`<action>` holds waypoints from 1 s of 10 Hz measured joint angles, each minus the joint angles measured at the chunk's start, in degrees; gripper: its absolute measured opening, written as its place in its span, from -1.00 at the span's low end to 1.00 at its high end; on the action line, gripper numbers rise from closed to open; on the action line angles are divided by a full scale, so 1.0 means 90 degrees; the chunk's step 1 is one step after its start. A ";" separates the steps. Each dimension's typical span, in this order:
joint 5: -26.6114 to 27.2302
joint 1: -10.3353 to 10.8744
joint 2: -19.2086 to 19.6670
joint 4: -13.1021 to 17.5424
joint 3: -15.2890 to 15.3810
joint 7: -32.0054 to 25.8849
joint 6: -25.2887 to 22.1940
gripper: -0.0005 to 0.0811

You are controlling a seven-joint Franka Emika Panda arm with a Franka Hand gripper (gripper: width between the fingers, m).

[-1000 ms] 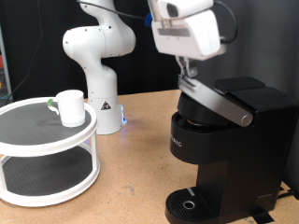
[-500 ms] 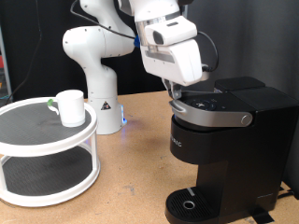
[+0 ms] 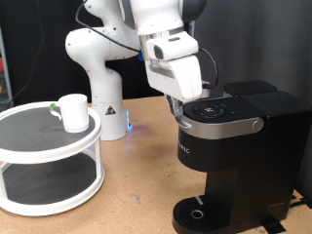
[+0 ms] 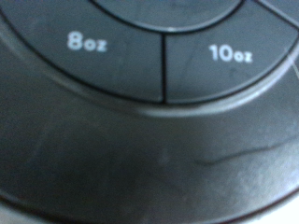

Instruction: Make a cup of coffee with the keurig machine

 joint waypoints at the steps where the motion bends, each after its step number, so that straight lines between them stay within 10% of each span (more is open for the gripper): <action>1: 0.0020 -0.0001 0.0009 -0.0003 -0.0008 0.0041 0.0003 -0.97; 10: 0.1490 -0.0001 -0.0329 0.0944 -0.0182 0.0187 -0.1052 -0.97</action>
